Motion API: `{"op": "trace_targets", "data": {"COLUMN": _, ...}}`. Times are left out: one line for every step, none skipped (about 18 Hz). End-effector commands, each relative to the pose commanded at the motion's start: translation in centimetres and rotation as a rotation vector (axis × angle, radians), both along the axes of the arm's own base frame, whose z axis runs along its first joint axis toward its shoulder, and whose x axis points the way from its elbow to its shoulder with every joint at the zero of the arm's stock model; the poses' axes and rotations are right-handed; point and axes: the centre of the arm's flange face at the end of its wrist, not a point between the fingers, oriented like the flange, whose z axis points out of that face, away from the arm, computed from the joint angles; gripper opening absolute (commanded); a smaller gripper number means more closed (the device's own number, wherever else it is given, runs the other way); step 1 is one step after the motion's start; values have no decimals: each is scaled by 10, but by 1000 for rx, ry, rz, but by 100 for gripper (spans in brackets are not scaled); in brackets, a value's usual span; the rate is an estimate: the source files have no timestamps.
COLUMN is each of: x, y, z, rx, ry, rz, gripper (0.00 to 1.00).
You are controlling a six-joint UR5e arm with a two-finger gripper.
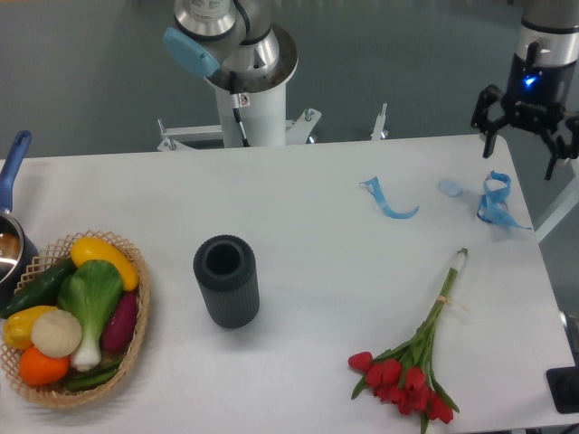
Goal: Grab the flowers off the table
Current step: 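Move the gripper from its raised pose toward the red tulip bouquet, then lower the open gripper over the tulip stems above the ribbon tie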
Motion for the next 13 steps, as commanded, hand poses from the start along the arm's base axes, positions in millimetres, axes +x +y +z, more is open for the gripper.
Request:
{"op": "trace_targets", "data": {"x": 3, "y": 6, "z": -5, "rx": 4, "ry": 3, "rz": 1, "gripper": 100}}
{"op": "trace_targets", "data": {"x": 7, "y": 14, "z": -15, "rx": 4, "ry": 4, "rz": -13, "gripper": 100}}
{"op": "trace_targets", "data": {"x": 6, "y": 24, "z": -25, "rx": 3, "ry": -8, "rz": -26, "gripper": 100}}
{"op": "trace_targets", "data": {"x": 6, "y": 31, "z": -33, "rx": -1, "ry": -20, "rz": -34, "gripper": 100}}
{"op": "trace_targets", "data": {"x": 8, "y": 37, "z": -37, "rx": -6, "ry": -30, "rz": -15, "gripper": 100}}
{"op": "trace_targets", "data": {"x": 6, "y": 39, "z": -40, "rx": -11, "ry": -33, "rz": 38, "gripper": 100}}
{"op": "trace_targets", "data": {"x": 2, "y": 45, "z": -45, "rx": -17, "ry": -19, "rz": 93, "gripper": 100}}
{"op": "trace_targets", "data": {"x": 6, "y": 59, "z": -53, "rx": -21, "ry": -20, "rz": 80, "gripper": 100}}
{"op": "trace_targets", "data": {"x": 6, "y": 68, "z": -62, "rx": -23, "ry": -28, "rz": 67, "gripper": 100}}
{"op": "trace_targets", "data": {"x": 3, "y": 74, "z": -76, "rx": -26, "ry": -40, "rz": 63, "gripper": 100}}
{"op": "trace_targets", "data": {"x": -1, "y": 79, "z": -86, "rx": -26, "ry": -38, "rz": 59, "gripper": 100}}
{"op": "trace_targets", "data": {"x": -2, "y": 95, "z": -101, "rx": -25, "ry": -44, "rz": 44, "gripper": 100}}
{"op": "trace_targets", "data": {"x": -1, "y": 101, "z": -108, "rx": -26, "ry": -51, "rz": 33, "gripper": 100}}
